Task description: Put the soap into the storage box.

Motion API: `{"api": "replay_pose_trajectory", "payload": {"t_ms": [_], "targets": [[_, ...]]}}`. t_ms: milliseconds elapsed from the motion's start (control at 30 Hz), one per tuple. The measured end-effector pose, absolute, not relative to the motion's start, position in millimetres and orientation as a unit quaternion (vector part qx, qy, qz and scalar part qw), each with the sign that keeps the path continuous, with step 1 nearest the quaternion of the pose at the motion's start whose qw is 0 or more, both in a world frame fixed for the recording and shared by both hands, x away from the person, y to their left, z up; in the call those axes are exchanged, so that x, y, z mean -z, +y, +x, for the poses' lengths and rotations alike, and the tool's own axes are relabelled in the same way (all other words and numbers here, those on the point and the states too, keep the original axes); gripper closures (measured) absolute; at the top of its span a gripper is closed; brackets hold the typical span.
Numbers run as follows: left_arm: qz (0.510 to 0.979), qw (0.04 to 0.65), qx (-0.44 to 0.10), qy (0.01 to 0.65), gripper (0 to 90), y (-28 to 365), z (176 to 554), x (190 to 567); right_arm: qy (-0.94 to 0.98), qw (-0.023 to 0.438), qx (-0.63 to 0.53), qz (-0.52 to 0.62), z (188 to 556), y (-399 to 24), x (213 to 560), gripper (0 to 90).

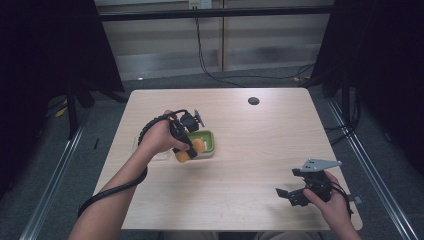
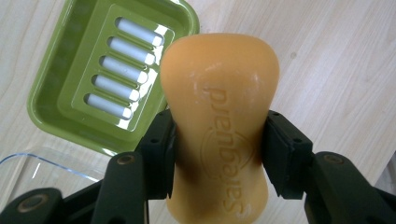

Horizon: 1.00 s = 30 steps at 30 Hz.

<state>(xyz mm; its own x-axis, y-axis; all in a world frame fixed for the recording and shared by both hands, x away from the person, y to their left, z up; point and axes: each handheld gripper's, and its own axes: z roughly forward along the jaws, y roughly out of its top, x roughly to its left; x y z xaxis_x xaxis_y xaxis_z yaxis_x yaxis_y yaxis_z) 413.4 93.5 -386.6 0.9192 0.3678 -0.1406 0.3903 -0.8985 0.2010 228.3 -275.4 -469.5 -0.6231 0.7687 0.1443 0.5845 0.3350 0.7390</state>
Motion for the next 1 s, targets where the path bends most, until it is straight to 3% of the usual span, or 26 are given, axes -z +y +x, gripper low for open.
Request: {"api": "replay_pose_trajectory", "payload": {"t_ms": [1000], "targets": [[0.978, 0.097, 0.031, 0.183, 50.1, 90, 432, 381, 0.811, 0.121, -0.393, 0.417, 228, -275, 469, 2.8]]}}
